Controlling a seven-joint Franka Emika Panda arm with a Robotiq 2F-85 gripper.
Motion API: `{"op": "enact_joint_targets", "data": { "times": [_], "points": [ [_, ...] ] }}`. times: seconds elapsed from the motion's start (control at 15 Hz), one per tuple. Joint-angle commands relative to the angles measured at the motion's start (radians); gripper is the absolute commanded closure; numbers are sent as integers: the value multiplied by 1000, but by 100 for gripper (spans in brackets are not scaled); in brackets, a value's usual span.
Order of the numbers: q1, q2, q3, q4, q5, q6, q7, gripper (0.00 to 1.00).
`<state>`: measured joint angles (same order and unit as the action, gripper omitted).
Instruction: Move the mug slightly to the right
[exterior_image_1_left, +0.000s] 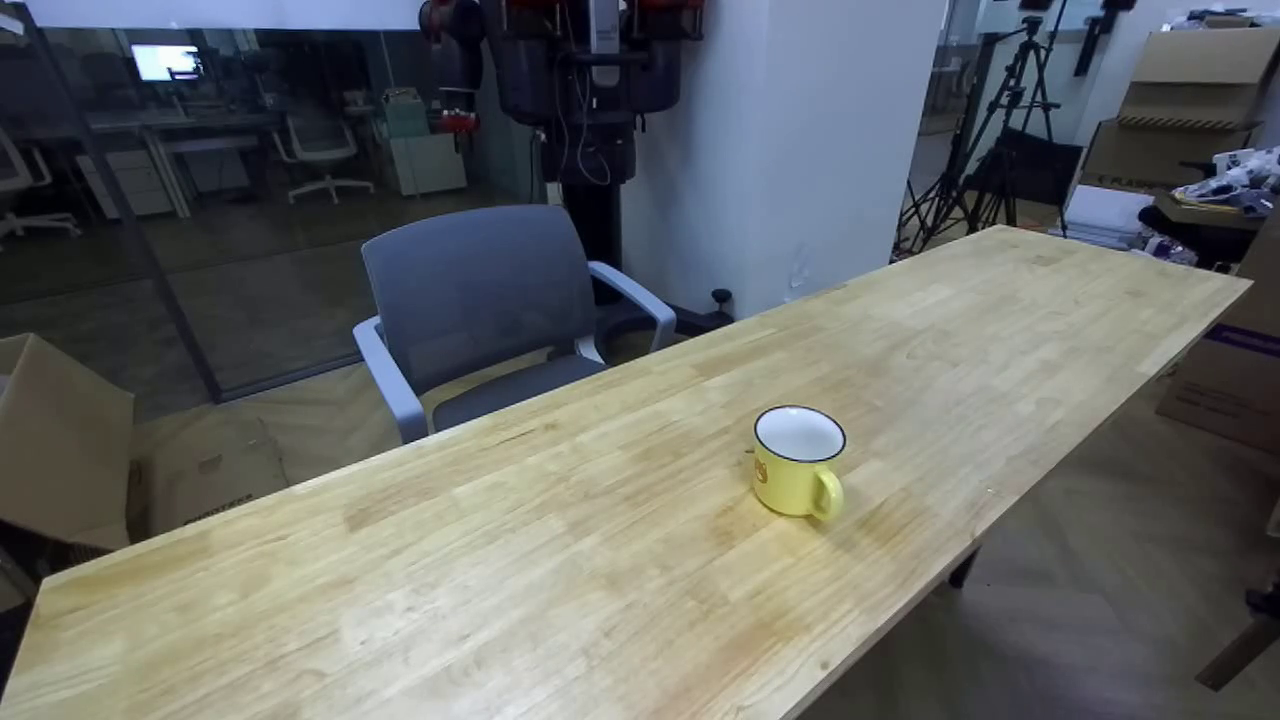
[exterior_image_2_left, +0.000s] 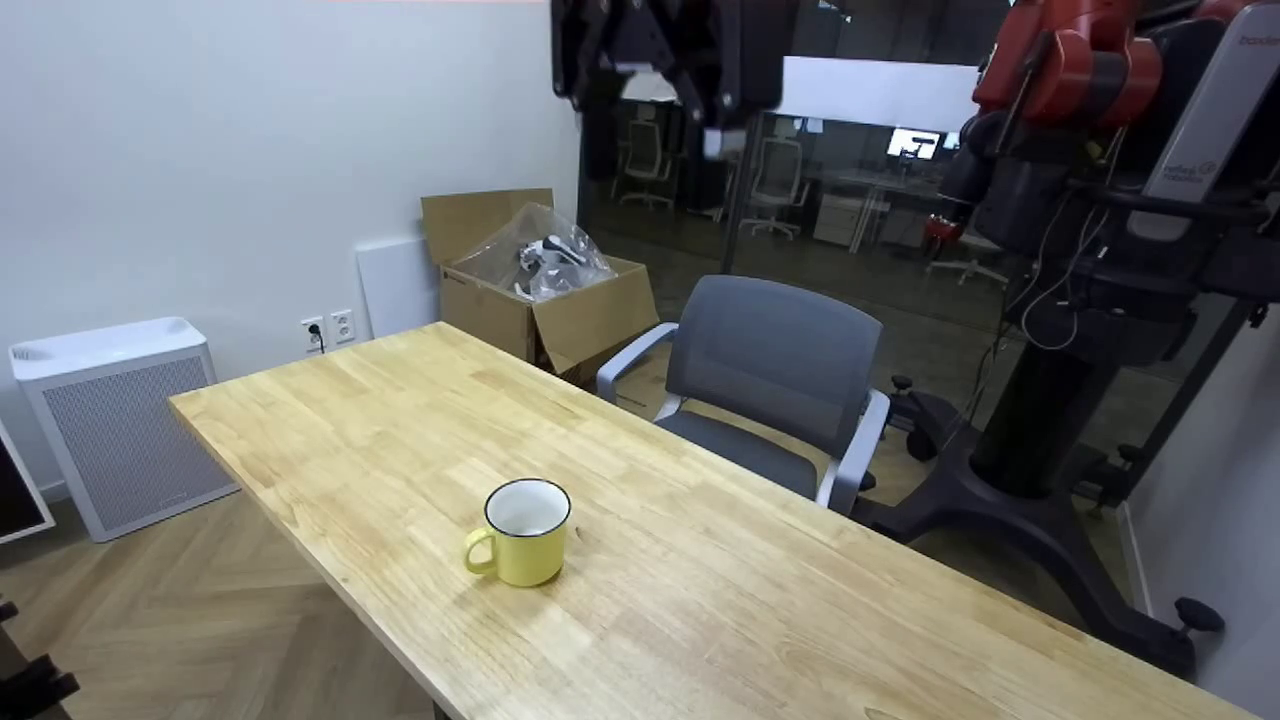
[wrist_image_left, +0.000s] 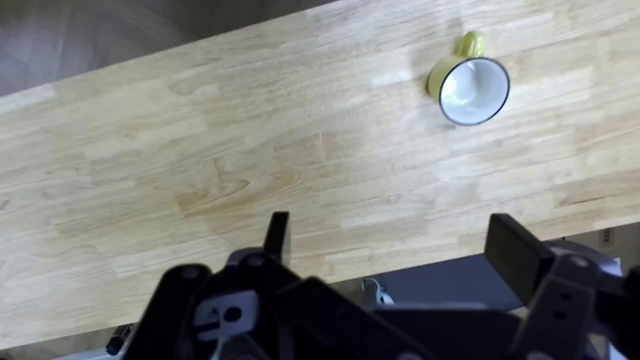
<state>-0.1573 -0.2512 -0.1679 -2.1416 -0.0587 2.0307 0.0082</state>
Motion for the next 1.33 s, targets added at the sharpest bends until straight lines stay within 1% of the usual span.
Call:
{"op": "enact_joint_targets", "data": {
  "times": [0.0, 0.13, 0.33, 0.4, 0.47, 0.6, 0.8, 0.87, 1.0, 1.27],
  "points": [
    [-11, 189, 9, 63, -22, 114, 70, 0],
    [-4, 282, 16, 93, -42, 130, 81, 0],
    [22, 406, 31, 144, -111, 110, 108, 0],
    [31, 427, 32, 158, -129, 98, 123, 0],
    [16, 369, 25, 87, -86, 139, 65, 0],
    [30, 420, 29, 115, -102, 137, 84, 0],
    [32, 431, 29, 135, -106, 128, 87, 0],
    [31, 441, 32, 139, -93, 147, 75, 0],
    [31, 492, 50, 158, -42, 215, 27, 0],
    [46, 619, 85, 208, -7, 286, -34, 0]
  ]
}}
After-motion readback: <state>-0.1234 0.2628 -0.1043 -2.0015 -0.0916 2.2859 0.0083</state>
